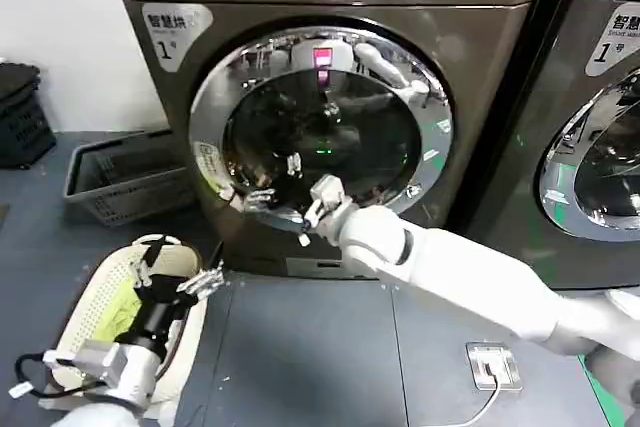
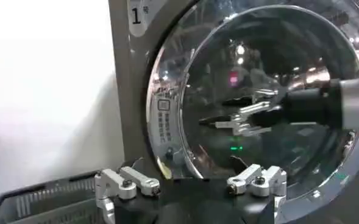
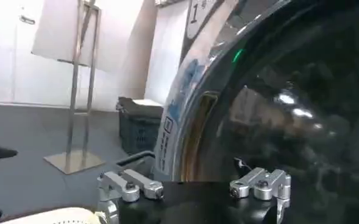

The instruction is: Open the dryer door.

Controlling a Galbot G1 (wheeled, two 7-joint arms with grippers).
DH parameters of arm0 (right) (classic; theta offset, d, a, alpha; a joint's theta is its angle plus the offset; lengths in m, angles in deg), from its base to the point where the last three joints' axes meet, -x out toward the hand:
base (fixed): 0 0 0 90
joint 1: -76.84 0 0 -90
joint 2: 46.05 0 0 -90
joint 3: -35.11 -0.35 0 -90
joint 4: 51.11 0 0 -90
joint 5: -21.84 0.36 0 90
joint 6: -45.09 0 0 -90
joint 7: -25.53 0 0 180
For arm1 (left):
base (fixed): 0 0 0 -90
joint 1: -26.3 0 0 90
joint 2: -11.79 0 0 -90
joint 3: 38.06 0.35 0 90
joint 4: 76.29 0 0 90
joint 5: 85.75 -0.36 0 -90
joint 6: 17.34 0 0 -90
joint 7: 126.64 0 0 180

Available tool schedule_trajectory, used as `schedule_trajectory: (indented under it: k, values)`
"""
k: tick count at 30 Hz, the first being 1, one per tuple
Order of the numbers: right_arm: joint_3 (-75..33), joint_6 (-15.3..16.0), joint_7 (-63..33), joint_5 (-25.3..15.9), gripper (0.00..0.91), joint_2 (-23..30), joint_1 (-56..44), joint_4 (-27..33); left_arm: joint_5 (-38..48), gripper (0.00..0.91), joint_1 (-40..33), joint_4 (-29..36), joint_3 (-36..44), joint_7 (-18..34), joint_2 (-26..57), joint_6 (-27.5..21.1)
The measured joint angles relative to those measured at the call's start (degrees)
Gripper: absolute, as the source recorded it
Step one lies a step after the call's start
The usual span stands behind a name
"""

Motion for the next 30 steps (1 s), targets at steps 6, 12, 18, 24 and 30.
schedule_trajectory:
  k: [6,12,18,24,30]
  values:
    - [0.11,-0.01,0.03,-0.45,0.907,2.43,0.03,2.09,-0.03,0.907,0.06,0.09,-0.02,-0.02,-0.09,0.0]
    - [0.07,-0.23,0.53,-0.78,0.907,4.93,-0.02,4.1,-0.03,0.907,0.03,0.17,-0.02,-0.09,-0.11,-0.05]
    - [-0.05,-0.41,1.84,-1.15,0.907,6.97,-0.2,6.07,-0.02,0.907,0.03,0.26,0.0,-0.13,-0.23,-0.05]
    - [-0.15,-0.65,2.64,-1.7,0.907,8.52,-0.21,8.1,0.03,0.907,0.14,0.46,-0.06,-0.15,-0.25,-0.06]
    - [-0.24,-0.98,2.88,-2.11,0.907,9.73,-0.25,9.73,0.09,0.907,0.22,0.61,-0.14,-0.15,-0.31,-0.07]
